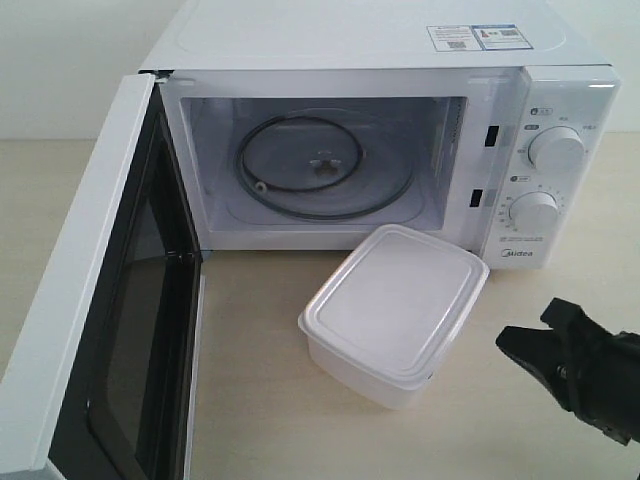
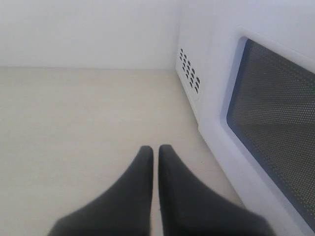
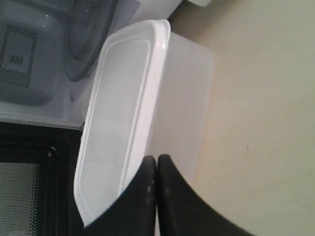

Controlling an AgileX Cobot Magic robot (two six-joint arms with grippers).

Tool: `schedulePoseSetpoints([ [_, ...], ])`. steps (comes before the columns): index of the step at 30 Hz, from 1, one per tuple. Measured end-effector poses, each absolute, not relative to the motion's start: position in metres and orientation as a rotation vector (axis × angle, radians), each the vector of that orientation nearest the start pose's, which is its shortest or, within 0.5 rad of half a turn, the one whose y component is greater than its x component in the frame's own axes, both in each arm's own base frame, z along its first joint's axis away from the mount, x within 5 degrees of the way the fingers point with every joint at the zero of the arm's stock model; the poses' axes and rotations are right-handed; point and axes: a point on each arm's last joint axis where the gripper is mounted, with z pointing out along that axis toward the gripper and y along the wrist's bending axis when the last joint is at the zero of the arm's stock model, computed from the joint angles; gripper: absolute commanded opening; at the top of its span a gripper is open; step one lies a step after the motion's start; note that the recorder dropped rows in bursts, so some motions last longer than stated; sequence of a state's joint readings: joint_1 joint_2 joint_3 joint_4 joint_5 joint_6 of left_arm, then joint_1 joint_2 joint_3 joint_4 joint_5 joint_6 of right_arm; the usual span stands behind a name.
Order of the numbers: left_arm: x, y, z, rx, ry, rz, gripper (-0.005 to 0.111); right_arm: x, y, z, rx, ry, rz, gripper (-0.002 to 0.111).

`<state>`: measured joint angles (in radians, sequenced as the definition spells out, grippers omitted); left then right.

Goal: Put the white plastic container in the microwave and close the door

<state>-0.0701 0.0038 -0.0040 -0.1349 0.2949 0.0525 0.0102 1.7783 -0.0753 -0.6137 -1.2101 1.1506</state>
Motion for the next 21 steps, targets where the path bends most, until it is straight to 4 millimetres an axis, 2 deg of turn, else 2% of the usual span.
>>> schedulePoseSetpoints([
  [5,0.054,-0.007,0.188,0.022,1.778,-0.141,0.004,0.174,0.051,0.105,0.716,2.079,1.211,0.0],
  [7,0.054,-0.007,0.188,0.022,1.778,-0.141,0.004,0.174,0.052,0.105,0.763,2.074,1.235,0.005],
  [8,0.054,-0.007,0.188,0.022,1.778,-0.141,0.004,0.174,0.052,0.105,0.787,2.071,1.246,0.008],
  [13,0.054,-0.007,0.188,0.022,1.778,-0.141,0.004,0.174,0.056,0.106,0.783,2.095,1.322,0.04],
  [14,0.054,-0.007,0.188,0.022,1.778,-0.141,0.004,0.176,0.058,0.107,0.768,2.1,1.35,0.042],
  [17,0.054,-0.007,0.188,0.022,1.778,-0.141,0.004,0.187,0.061,0.11,0.744,2.104,1.403,0.041],
  [21,0.054,-0.007,0.188,0.022,1.778,-0.141,0.004,0.201,0.061,0.11,0.764,2.133,1.379,0.041],
])
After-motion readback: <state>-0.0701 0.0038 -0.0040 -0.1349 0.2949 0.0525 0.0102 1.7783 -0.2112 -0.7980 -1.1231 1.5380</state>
